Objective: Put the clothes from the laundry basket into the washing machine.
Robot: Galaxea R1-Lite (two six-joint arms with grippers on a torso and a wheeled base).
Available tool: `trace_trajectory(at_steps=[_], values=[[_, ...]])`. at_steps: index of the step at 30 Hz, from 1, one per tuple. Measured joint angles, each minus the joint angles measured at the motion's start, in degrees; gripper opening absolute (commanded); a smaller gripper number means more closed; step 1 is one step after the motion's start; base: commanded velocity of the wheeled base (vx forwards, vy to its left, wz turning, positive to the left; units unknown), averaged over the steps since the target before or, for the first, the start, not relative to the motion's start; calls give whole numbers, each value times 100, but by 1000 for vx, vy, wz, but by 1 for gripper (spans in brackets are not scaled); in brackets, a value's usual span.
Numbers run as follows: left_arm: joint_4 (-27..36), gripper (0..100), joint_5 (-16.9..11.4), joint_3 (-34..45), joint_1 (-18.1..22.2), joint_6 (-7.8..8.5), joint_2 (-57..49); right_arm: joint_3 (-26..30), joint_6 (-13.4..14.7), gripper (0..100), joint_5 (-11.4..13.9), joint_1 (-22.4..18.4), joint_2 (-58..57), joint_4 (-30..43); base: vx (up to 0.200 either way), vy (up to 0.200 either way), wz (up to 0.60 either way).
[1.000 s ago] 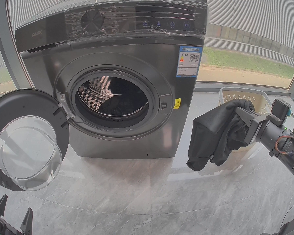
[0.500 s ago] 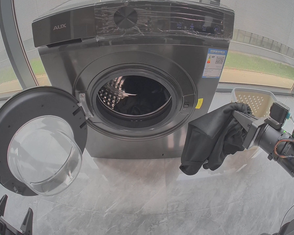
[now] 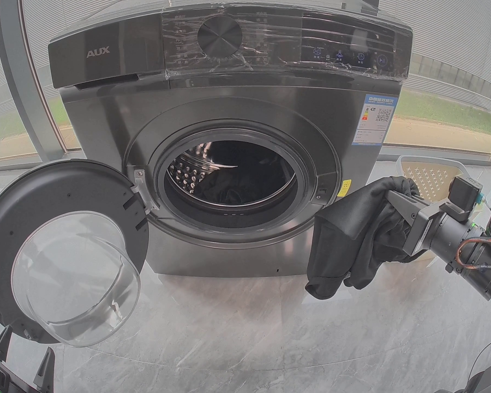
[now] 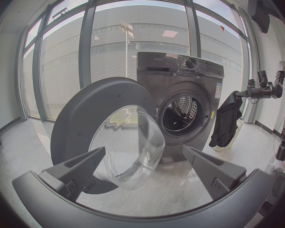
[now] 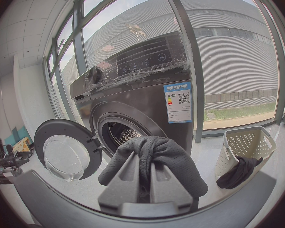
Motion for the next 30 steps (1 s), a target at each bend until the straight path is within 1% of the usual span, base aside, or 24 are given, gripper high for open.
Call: trace_trajectory(at_steps=[11,14,18,20,24,27,30], values=[[-2,100,0,0,5,7,1,33,4,0,2,27,6,0,0,0,0],[0,100,-2,0,5,2,0,45,4,0,4,32,6,2,0,200,0],[-2,100,6,0,0,9,1,117,6,0,13,49,-5,-9,0,0,0],[-2,100,11,0,5,51,1,161,41,0,26,127,-16,-17,0,0,0],[-2,100,11,0,16,173,1,205,282,0,182,451,-16,-22,0,0,0],[-2,100,9,0,21,195,1,216,380,0,296,634,15,-26,0,0,0],[0,100,9,0,26,185,1,216,485,0,312,718,96,-30,0,0,0]])
